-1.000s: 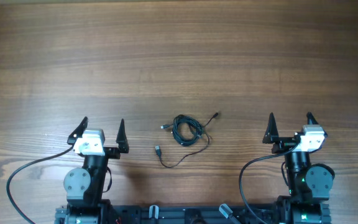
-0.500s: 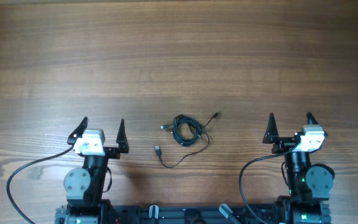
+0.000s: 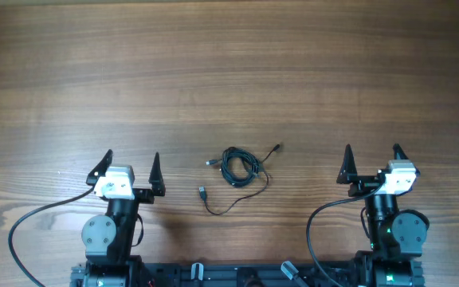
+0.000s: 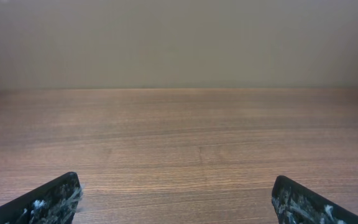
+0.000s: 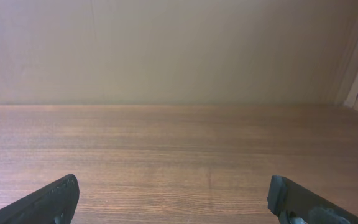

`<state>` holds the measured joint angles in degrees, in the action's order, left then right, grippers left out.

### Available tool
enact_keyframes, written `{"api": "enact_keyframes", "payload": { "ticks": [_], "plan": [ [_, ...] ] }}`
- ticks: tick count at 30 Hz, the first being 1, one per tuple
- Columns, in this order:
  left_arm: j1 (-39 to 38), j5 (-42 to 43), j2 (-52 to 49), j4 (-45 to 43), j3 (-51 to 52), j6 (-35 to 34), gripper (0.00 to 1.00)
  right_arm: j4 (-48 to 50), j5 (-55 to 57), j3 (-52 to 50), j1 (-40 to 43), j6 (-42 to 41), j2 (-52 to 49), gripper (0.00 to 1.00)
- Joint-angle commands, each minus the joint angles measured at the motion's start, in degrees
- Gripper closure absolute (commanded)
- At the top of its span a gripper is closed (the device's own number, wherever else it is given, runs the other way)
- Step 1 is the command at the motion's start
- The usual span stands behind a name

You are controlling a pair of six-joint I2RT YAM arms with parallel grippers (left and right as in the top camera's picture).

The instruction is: Untangle cables

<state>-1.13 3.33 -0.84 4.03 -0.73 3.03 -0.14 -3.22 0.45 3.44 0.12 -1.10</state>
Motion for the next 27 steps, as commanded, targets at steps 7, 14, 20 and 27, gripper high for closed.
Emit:
{"api": "enact_keyframes", "payload": {
  "ticks": [7,14,20,27],
  "plan": [
    [-0.2,-0.8,0.6,0.0,0.4,1.3,0.0,0.3,-0.7,-0.2,0.3,0.5,0.8,0.0],
    [-0.3,7.7,0.6,-6.9,0.3,1.0,0.0,0.3,-0.7,-0.2,0.3,0.5,0.8,0.0],
    [-0.3,11.5,0.6,-7.5,-2.5,-0.9,0.0,0.3,-0.7,-0.2,0.3,0.5,0.8,0.0],
    [-0.3,11.4,-1.4,-5.3,-8.5,-5.8,0.0,0.3,-0.7,-0.2,0.3,0.5,0.8,0.0]
  ]
}}
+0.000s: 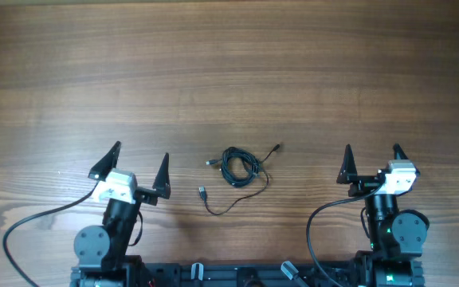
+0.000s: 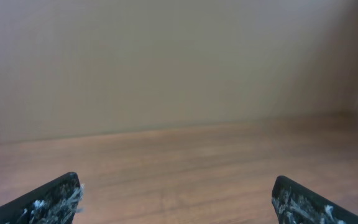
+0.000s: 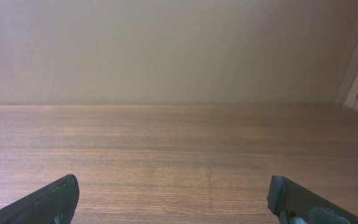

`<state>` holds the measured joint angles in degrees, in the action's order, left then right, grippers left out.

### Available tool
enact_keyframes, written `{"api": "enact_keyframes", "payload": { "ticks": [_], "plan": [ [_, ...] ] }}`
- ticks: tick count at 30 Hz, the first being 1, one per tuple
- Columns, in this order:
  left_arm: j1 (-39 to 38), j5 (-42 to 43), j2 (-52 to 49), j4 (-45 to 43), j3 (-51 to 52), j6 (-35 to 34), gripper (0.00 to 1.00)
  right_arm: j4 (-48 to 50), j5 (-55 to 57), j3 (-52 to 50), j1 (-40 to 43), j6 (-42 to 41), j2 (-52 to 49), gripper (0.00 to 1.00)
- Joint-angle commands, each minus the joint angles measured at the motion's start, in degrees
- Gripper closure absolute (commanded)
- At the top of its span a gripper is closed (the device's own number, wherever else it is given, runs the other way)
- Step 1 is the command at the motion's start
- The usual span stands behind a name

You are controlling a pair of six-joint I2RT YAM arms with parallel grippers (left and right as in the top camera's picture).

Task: Untangle cables
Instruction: 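Move the left gripper forward over the black cable coil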

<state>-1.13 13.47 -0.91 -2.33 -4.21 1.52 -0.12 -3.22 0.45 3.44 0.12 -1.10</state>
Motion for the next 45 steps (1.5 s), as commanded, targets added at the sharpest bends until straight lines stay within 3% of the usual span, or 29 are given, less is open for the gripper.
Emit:
{"api": "enact_keyframes", "payload": {
  "ticks": [1,12,22,35,45],
  "plan": [
    [-0.3,1.3,-2.3,1.7,-6.4,-5.2,0.0,0.3,-0.7,-0.2,0.3,0.5,0.8,0.0],
    [-0.3,9.0,-21.7,15.8,-28.4,-6.6,0.0,0.3,-0.7,-0.2,0.3,0.5,0.8,0.0],
    [-1.9,12.0,-41.5,36.7,-47.4,-6.5,0.0,0.3,-0.7,-0.2,0.3,0.5,0.8,0.0],
    [-14.2,12.0,-54.9,35.5,-47.7,-6.3,0.0,0.3,-0.7,-0.2,0.3,0.5,0.8,0.0],
    [-14.8,15.0,-65.2,34.5,-47.7,-6.8,0.0,0.3,-0.7,-0.2,0.3,0.5,0.8,0.0]
  ]
}}
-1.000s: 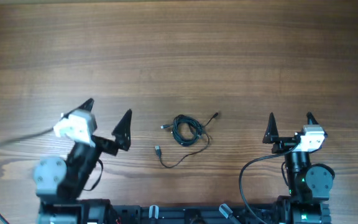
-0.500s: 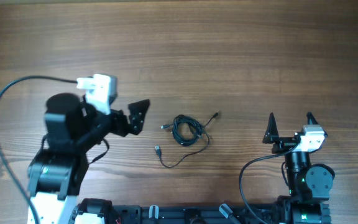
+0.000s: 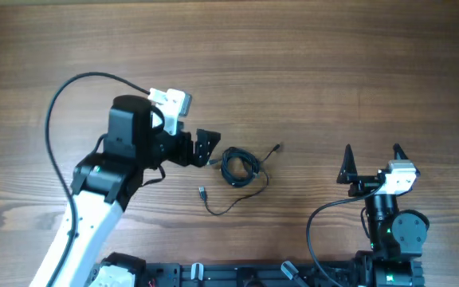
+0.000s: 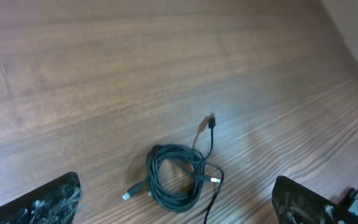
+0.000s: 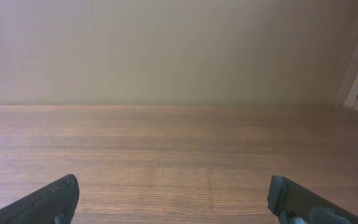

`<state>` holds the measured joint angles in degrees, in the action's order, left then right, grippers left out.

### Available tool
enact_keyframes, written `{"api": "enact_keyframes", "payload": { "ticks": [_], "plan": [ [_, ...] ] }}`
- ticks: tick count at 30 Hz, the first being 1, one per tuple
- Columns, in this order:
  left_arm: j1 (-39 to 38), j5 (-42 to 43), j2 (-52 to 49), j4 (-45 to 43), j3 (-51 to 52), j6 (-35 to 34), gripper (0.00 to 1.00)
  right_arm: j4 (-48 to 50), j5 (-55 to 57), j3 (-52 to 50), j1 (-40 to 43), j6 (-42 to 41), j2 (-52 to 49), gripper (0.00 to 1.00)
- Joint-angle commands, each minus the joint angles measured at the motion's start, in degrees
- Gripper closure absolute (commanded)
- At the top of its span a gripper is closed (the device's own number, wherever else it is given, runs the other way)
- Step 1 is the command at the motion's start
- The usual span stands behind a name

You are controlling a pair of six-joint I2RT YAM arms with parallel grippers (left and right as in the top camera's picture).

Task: Untangle cables
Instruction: 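Move the left gripper forward over the black cable coil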

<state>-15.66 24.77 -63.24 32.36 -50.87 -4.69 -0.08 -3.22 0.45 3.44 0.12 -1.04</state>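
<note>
A small coil of black cables (image 3: 240,167) lies mid-table, with a thin tail curving to a plug (image 3: 202,192) at the front and another plug (image 3: 277,148) at the back right. My left gripper (image 3: 207,148) hangs open just left of the coil, nothing between its fingers. In the left wrist view the coil (image 4: 176,177) sits between the wide-spread fingertips of the left gripper (image 4: 174,190), lower down on the wood. My right gripper (image 3: 372,151) stands open at the front right, far from the cables; in the right wrist view the right gripper (image 5: 173,186) faces only bare wood.
The wooden table (image 3: 333,64) stretches all round the coil. The left arm's own black cable (image 3: 62,96) loops out over the left side. A pale wall (image 5: 166,50) stands beyond the table's far edge.
My left arm has moved from its spot at the front left out to the coil's left side, and its camera now looks down on the cables. The right arm and cables are unmoved.
Both arms stood at the front edge with grippers open and the coil lying between them. Then the left gripper had turned slightly right and tilted up toward the wall. Now it hangs open beside the coil.
</note>
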Motion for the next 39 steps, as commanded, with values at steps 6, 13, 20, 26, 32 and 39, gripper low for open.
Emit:
{"api": "enact_keyframes", "payload": {
  "ticks": [6,13,20,26,32,39],
  "plan": [
    [-0.3,5.7,-6.2,-0.3,-1.0,-0.5,0.0,0.2,-0.7,-0.2,0.3,0.5,0.8,0.0],
    [-0.3,5.7,-6.8,-0.8,-1.0,-0.5,0.0,0.2,-0.7,-0.2,0.3,0.5,0.8,0.0],
    [-3.1,5.7,-6.9,-1.4,-1.0,-0.5,0.0,0.2,-0.7,-0.2,0.3,0.5,0.8,0.0],
    [-7.4,0.8,-8.8,-6.3,-1.0,0.2,0.08,0.2,-0.7,-0.2,0.3,0.5,0.8,0.0],
    [-12.3,-15.7,-13.7,-6.7,-1.0,1.5,0.08,0.2,-0.7,-0.2,0.3,0.5,0.8,0.0],
    [-14.8,-17.8,-23.4,-7.0,-1.0,1.4,0.2,0.2,-0.7,-0.2,0.3,0.5,0.8,0.0]
  ]
}}
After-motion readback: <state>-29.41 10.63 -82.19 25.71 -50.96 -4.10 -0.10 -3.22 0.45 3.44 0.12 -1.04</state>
